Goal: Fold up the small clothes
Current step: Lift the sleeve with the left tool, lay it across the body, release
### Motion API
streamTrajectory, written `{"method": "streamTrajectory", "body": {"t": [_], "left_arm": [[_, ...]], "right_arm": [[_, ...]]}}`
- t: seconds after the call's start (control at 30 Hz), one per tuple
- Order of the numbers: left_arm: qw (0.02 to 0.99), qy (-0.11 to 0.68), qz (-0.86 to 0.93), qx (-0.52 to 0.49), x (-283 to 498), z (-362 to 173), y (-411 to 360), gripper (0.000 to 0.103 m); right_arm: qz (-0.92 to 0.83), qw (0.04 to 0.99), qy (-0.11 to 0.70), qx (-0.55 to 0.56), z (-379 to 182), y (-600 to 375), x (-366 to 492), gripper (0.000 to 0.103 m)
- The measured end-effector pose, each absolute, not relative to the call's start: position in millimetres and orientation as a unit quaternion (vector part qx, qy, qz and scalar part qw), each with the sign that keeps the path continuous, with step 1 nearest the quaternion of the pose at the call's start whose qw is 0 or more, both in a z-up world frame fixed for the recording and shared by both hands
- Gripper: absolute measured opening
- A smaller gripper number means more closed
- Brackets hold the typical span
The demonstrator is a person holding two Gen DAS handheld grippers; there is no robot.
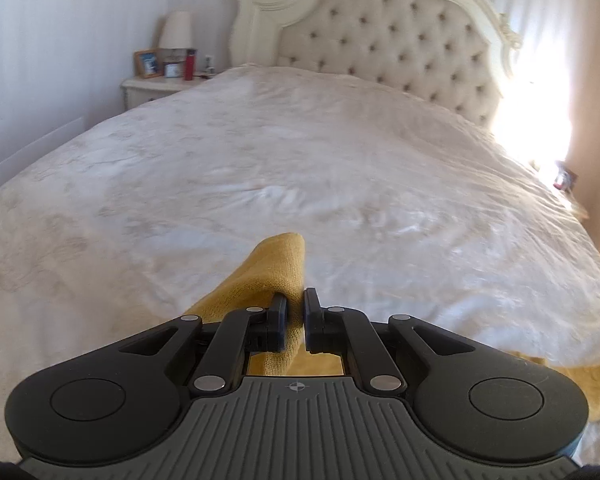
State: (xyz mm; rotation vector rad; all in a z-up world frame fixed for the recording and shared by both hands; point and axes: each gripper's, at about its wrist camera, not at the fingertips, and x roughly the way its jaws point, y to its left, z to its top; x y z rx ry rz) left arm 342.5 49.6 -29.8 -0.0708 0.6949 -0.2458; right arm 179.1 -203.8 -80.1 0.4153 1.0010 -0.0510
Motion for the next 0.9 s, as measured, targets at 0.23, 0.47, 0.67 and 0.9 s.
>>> {"method": "streamTrajectory", "body": {"t": [0.23,0.47,0.67,0.9], "left_arm": [[0.907,0.36,-0.22,-0.007,313.9,-53.9,-78.2,0.008],[0.873,0.406,-0.263,0.057,283.6,-92.5,-151.4,0.01],[0.874,0.393,-0.271,0.093,258.5,-98.3,-142.7,0.032],[0.867,0.441,-0.197,0.119,267.9,-126.6,-79.0,0.032]], "right_arm": [[-0.052,0.858,0.469,0.203,-83.8,-255.0,155.1,0.074],[-0.075,0.847,0.479,0.218,-96.1,-285.9,135.5,0.074],[-0.086,0.84,0.485,0.225,-104.9,-293.1,132.0,0.074],[-0.073,0.845,0.488,0.207,-109.7,-279.5,154.6,0.074]]}}
